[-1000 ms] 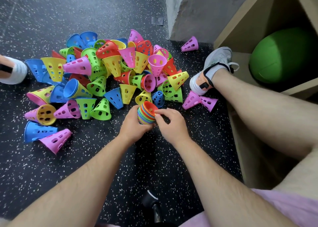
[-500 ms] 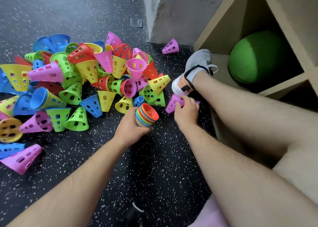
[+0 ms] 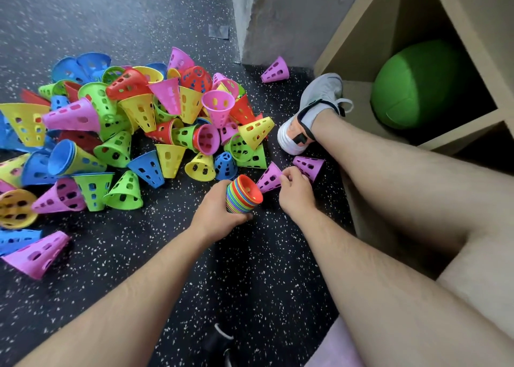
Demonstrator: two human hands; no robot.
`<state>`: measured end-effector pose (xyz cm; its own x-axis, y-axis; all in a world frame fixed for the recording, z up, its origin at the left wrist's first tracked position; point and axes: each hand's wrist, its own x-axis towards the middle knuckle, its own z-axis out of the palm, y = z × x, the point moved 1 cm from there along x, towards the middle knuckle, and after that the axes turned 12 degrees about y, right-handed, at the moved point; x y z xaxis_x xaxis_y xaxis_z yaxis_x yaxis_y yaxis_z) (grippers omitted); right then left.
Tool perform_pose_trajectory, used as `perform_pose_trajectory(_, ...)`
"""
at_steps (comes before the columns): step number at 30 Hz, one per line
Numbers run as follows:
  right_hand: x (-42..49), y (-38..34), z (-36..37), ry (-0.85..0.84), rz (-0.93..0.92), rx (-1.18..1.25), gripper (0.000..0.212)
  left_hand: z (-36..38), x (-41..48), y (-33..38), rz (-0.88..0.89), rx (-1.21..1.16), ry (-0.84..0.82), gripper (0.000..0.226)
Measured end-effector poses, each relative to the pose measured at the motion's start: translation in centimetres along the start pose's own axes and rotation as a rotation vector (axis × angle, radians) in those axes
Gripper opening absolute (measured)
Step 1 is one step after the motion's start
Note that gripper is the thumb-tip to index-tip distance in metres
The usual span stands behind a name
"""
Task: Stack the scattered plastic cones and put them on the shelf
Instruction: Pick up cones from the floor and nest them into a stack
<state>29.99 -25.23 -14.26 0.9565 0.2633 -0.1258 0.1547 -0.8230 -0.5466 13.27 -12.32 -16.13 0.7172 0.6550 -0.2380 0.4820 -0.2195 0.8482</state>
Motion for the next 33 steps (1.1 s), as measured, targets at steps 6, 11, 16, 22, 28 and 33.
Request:
perform_pose_trajectory(6,-2.1,-2.1,-1.7,0.189,-0.126,0.171,0.014,0.2,-0.1,0.1,-0.014,0.035,-0.012,0.066)
perform_pose_trajectory(11,-4.3,-3.1,-2.2,0.011,-0.347,0.110,0.012,0.1,0.3,0.1,-0.032,-0.016,0.006,0.066)
perform_pose_trajectory(16,-5.6,-2.8,-1.4,-0.186,-0.244,0.123,0.019,-0.3,0.5,0.1,-0.045,-0.037,0.020,0.068)
perform_pose_trajectory(22,-2.8,-1.9,-2.1,0.180,-0.047,0.157,0.013,0.4,1.1,0.3,-0.043,-0.024,0.029,0.065)
perform_pose_trajectory(28,1.5,0.8,-2.8,0.399,0.303,0.123,0.037,2.2,1.9,2.2,0.037,-0.016,-0.016,0.064)
perform_pose_trajectory(33,4.3,2.5,-1.8,0.309,0.483,0.051,0.047,2.9,2.2,2.4,0.028,-0.018,-0.023,0.066)
